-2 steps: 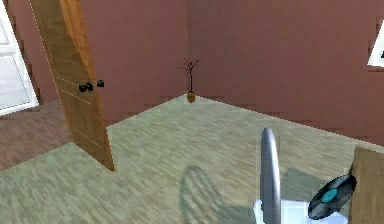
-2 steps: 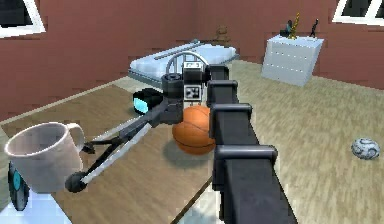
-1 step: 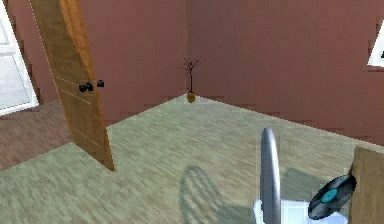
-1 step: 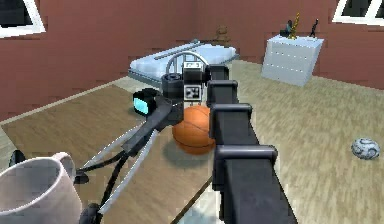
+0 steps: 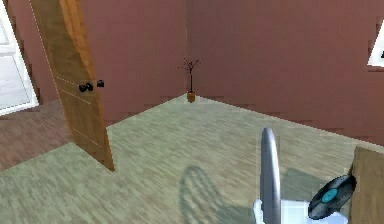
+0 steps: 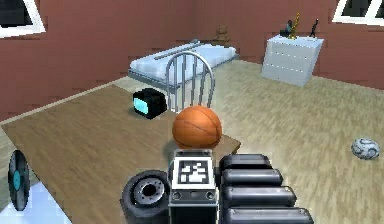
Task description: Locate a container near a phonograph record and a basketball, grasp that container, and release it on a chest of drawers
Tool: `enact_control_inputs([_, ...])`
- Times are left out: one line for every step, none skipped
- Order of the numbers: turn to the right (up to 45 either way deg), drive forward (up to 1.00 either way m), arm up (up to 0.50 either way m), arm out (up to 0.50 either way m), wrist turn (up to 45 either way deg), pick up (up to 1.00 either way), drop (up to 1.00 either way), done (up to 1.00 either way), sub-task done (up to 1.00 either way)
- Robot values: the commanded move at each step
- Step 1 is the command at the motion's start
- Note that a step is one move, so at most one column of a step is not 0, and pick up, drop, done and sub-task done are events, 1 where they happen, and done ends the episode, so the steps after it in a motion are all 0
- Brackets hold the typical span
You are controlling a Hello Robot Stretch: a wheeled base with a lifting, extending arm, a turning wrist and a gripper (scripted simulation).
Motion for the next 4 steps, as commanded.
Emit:
enact_control_inputs([-45.0, 0.0, 0.0, 0.0, 0.0, 0.0, 0.0, 0.0, 0.0])
enact_control_inputs([-45.0, 0.0, 0.0, 0.0, 0.0, 0.0, 0.0, 0.0, 0.0])
enact_control_inputs([-45.0, 0.0, 0.0, 0.0, 0.0, 0.0, 0.0, 0.0, 0.0])
enact_control_inputs([-6.0, 0.0, 0.0, 0.0, 0.0, 0.0, 0.0, 0.0, 0.0])
